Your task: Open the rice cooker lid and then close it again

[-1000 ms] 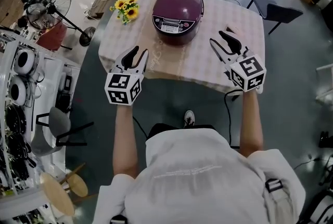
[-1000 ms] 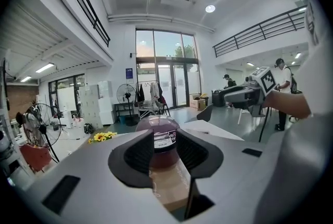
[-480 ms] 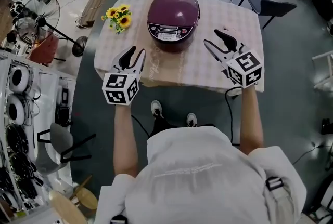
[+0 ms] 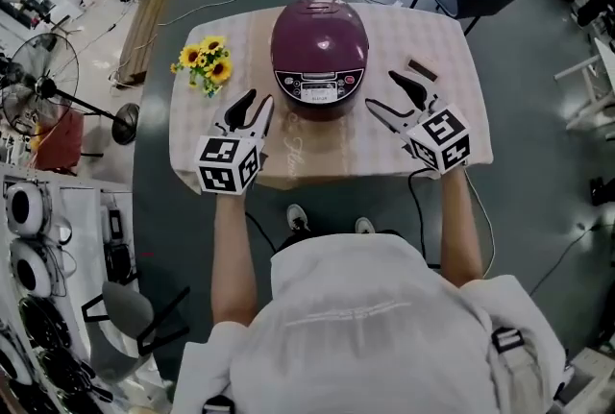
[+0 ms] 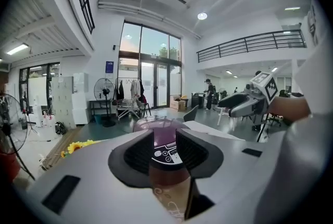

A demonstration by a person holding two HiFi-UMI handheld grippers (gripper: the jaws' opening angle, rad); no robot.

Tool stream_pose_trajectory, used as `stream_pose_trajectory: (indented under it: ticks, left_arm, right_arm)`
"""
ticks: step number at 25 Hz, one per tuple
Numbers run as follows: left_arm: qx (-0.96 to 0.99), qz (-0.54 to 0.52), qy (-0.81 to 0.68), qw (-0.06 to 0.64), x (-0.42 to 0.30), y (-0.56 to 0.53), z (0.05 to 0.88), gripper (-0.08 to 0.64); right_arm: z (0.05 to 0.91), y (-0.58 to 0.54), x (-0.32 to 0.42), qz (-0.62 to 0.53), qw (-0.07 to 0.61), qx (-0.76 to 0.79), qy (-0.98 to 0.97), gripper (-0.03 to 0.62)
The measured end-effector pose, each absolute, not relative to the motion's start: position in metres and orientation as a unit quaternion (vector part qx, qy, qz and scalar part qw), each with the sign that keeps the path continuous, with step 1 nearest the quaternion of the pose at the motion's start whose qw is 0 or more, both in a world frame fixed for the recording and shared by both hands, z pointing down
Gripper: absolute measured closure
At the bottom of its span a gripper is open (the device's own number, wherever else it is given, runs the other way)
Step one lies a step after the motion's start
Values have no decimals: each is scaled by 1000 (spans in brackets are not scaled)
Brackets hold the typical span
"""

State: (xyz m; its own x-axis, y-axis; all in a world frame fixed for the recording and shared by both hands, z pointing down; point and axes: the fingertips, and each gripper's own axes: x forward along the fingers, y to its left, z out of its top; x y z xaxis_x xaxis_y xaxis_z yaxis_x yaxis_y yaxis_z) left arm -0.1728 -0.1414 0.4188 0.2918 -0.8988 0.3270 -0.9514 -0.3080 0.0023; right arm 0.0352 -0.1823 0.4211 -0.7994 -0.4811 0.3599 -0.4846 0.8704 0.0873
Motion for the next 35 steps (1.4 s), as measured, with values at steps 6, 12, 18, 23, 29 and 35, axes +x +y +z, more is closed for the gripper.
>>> stream_pose_trajectory:
  ticks: [6, 12, 18, 23, 29, 35]
  left_arm:
    - [819, 138, -545, 112, -204, -168, 431, 414]
    - [837, 143, -512, 130, -225, -185, 453, 414]
    - [852, 154, -477, 149, -236, -188, 476, 414]
    - [849, 148, -478, 169, -245, -182, 488, 414]
    - [834, 141, -494, 199, -250, -173, 509, 414]
    - [819, 136, -515, 214, -249, -165, 518, 420]
  right_arm:
    - [442, -187, 2, 8, 231, 272, -934, 284]
    - [458, -199, -28, 20, 256, 288, -923, 285]
    - [480, -193, -60, 39, 290, 268, -918, 285]
    - [495, -196, -69, 36, 313, 279, -907, 340]
    - [508, -212, -82, 3, 350, 253, -902, 365]
    - [513, -227, -88, -6, 359, 245, -900, 456]
